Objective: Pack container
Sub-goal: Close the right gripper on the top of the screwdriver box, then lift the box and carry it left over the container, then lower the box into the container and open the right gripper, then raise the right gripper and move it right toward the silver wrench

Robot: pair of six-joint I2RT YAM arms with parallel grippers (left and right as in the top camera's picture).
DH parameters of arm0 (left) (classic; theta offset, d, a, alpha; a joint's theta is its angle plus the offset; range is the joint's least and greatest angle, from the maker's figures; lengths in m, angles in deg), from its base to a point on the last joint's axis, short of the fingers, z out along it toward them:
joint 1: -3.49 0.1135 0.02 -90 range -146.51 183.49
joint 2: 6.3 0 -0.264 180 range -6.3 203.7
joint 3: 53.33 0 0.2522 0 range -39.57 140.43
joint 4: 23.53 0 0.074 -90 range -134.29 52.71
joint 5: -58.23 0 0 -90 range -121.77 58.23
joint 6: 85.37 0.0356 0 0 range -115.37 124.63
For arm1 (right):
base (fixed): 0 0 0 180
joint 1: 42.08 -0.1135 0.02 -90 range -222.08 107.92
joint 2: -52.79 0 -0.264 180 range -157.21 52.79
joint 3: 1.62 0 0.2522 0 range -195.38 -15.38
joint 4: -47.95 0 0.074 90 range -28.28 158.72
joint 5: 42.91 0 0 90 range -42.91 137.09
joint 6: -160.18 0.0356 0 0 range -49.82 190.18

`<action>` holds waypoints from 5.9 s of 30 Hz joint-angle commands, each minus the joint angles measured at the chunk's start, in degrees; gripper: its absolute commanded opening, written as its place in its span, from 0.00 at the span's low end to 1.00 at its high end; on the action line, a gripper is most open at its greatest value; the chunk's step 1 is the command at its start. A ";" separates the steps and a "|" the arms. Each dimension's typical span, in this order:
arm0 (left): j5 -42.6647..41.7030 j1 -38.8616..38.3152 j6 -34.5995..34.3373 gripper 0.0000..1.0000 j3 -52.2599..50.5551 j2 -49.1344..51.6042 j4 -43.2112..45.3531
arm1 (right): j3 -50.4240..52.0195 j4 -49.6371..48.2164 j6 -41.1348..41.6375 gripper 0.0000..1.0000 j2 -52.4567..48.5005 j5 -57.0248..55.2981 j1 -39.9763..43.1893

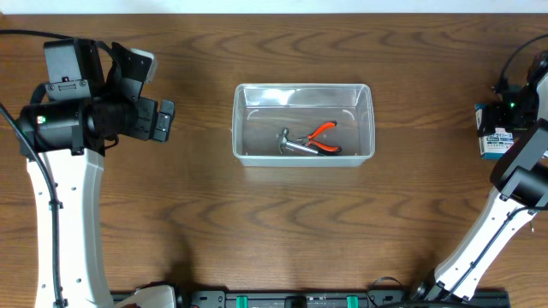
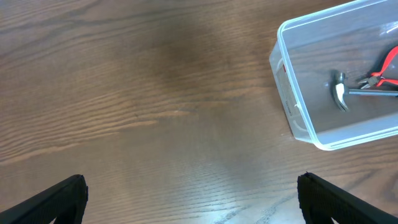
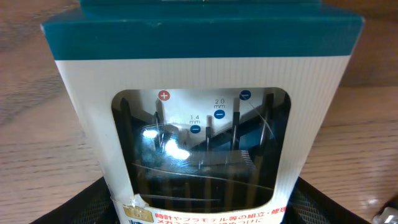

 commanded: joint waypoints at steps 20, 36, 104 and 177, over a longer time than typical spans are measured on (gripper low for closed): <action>-0.72 0.35 -0.09 0.98 0.04 0.22 0.09 | -7.69 3.17 3.08 0.29 9.60 1.31 -14.14; -0.72 0.35 -0.09 0.98 0.04 0.22 0.09 | -7.69 4.24 -0.11 0.30 28.89 4.83 -29.62; -0.72 0.35 -0.09 0.98 0.04 0.22 0.09 | -6.62 10.21 -23.37 0.50 7.89 10.14 -56.70; -0.72 0.35 -0.09 0.98 0.04 0.22 0.09 | -34.27 23.23 0.92 0.99 21.70 6.38 -51.65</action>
